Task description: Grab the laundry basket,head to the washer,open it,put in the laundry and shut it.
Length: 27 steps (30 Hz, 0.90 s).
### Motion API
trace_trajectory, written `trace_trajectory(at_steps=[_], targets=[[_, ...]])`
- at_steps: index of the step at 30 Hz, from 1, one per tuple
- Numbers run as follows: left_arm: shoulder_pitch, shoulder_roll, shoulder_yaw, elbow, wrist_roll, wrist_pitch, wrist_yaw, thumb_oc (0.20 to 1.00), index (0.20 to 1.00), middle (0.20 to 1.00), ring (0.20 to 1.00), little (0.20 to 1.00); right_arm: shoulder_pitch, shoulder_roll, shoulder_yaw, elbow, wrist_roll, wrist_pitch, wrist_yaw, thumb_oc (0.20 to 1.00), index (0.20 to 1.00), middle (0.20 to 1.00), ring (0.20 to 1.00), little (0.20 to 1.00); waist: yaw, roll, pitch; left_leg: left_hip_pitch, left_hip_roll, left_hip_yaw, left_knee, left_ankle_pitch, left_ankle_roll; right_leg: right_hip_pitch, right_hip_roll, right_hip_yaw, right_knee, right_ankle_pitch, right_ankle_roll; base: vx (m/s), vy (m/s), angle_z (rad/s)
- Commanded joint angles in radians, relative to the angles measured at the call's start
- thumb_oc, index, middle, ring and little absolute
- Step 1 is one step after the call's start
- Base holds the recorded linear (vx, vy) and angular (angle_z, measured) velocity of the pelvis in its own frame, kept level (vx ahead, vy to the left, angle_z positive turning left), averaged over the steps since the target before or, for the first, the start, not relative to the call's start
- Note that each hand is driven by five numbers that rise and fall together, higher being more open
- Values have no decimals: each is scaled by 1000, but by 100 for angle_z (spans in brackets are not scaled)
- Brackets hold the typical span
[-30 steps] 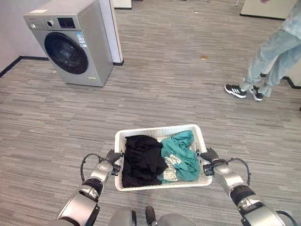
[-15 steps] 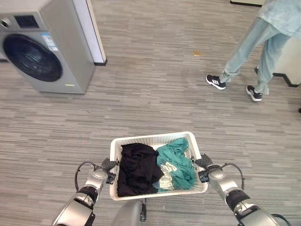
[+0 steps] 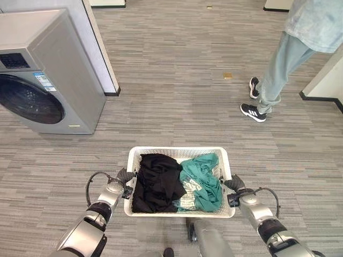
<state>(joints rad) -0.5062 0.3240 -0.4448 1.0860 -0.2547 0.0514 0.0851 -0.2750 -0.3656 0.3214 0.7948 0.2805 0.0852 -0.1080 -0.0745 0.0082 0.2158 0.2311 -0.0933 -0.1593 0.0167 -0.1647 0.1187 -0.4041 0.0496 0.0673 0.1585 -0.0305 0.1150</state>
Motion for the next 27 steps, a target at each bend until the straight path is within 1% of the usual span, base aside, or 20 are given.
trace_trajectory(at_steps=[1,2,5,6,8,9,10,11,12,14,15,16,17,19,20,21,22,23,24,27], targets=[[-50,30,64,-50,-17,-68,-46,200,200,200,200,200,-75,-9,-23,-62,76,-87,91,200,200,200,200,200,-6,-23,-23,-89,-32,86,64,34,-102,145,-56,-76,-168,138,61,455,-58,67],[-39,20,69,-60,-12,-68,-48,200,200,200,200,200,-63,-14,-31,-63,74,-81,94,200,200,200,200,200,-9,-30,-33,-56,-35,67,71,18,-106,149,-66,-95,-163,157,61,455,-82,62],[-26,-8,67,-67,-15,-65,-45,200,200,200,200,200,-39,-31,-42,-69,88,-79,93,200,200,200,200,200,-14,-35,-68,-17,-30,25,98,11,-120,182,-55,-53,-144,192,32,377,-90,29],[-26,-8,68,-67,-15,-65,-45,200,200,200,200,200,-38,-32,-42,-69,88,-79,93,200,200,200,200,200,-14,-33,-67,-16,-29,24,98,10,-120,184,-54,-54,-144,192,31,232,-58,54],[-12,-30,70,-55,-16,-62,-48,200,200,200,200,200,-21,-40,-50,-79,97,-77,93,200,200,200,200,200,-35,-14,-86,14,-3,-15,125,30,-142,183,-27,-49,-92,166,6,393,-114,39],[8,-45,71,-52,-18,-62,-52,200,200,200,200,200,-3,-49,-52,-87,91,-76,97,200,200,200,200,200,-44,3,-94,-3,6,-32,214,92,-180,208,-12,-61,-76,140,-18,479,-138,12],[13,-53,75,-47,-17,-63,-52,200,200,200,200,200,8,-53,-55,-93,90,-78,100,200,200,200,200,200,-48,10,-94,-35,10,-31,303,168,-224,228,-8,-69,-77,128,-26,390,-107,6],[12,-56,73,-47,-19,-64,-52,200,200,200,200,200,11,-58,-55,-95,89,-79,99,200,200,200,200,200,-48,9,-89,-81,7,-27,388,225,-260,256,-11,-70,-90,120,-30,174,-51,19],[12,-57,73,-47,-19,-64,-52,200,200,200,200,200,11,-58,-55,-95,89,-79,99,200,200,200,200,200,-49,10,-89,-84,7,-28,393,223,-260,256,-11,-71,-91,121,-30,147,-68,22],[7,-61,68,-50,-21,-66,-55,200,200,200,200,200,15,-66,-53,-95,93,-84,97,200,200,200,200,200,-41,-14,-71,-182,16,27,552,300,-301,314,-33,-71,-112,104,-45,221,-162,14],[-1,-56,63,-45,-20,-66,-52,200,200,200,200,200,10,-70,-47,-79,92,-83,92,200,200,200,200,200,-25,-37,-53,-239,24,90,640,289,-286,348,-44,-75,-107,79,-63,366,-251,16],[-9,-55,59,-38,-23,-65,-51,200,200,200,200,200,3,-69,-39,-64,92,-79,88,200,200,200,200,200,-13,-54,-51,-336,33,146,580,256,-248,379,-51,-70,-106,58,-68,359,-206,19],[-10,-54,61,-38,-25,-64,-51,200,200,200,200,200,3,-67,-38,-63,92,-77,87,200,200,200,200,200,-1,-57,-49,-365,38,168,545,223,-226,397,-52,-65,-108,50,-64,318,-88,22],[-12,-54,63,-29,-25,-64,-47,200,200,200,200,200,2,-60,-33,-56,92,-81,90,200,200,200,200,200,15,-53,-53,-391,61,199,345,167,-186,418,-47,-61,-121,35,-51,222,12,8],[-12,-54,63,-29,-25,-64,-47,200,200,200,200,200,2,-60,-33,-56,92,-82,90,200,200,200,200,200,19,-55,-48,-378,60,203,338,166,-185,426,-49,-56,-122,33,-50,287,88,-14],[-10,-50,64,-23,-25,-67,-39,200,200,200,200,200,3,-52,-24,-48,88,-89,87,200,200,200,200,200,41,-33,-53,-401,96,171,105,234,-182,451,-29,-45,-134,17,-42,279,109,-43],[-13,-49,61,-22,-26,-66,-37,200,200,200,200,200,-5,-51,-18,-41,79,-93,85,200,200,200,200,200,53,-27,-46,-394,113,152,36,276,-186,473,-27,-35,-132,2,-40,326,137,-64],[-14,-43,60,-23,-26,-68,-33,200,200,200,200,200,-11,-50,-14,-29,59,-93,84,200,200,200,200,200,63,-21,-42,-401,118,132,30,306,-191,491,-28,-26,-129,-9,-38,252,152,-88],[-11,-39,59,-5,-35,-62,-42,200,200,200,200,200,-34,-39,-3,-17,65,-83,92,200,200,200,200,200,69,-12,-59,-356,118,126,11,274,-183,493,-30,-3,-114,-30,-34,218,171,-96],[2,-43,65,-7,-32,-65,-39,200,200,200,200,200,-26,-18,-14,-21,85,-86,92,200,200,200,200,200,70,-6,-73,-318,104,131,-6,260,-175,496,-44,13,-120,-26,-33,133,121,-93]])
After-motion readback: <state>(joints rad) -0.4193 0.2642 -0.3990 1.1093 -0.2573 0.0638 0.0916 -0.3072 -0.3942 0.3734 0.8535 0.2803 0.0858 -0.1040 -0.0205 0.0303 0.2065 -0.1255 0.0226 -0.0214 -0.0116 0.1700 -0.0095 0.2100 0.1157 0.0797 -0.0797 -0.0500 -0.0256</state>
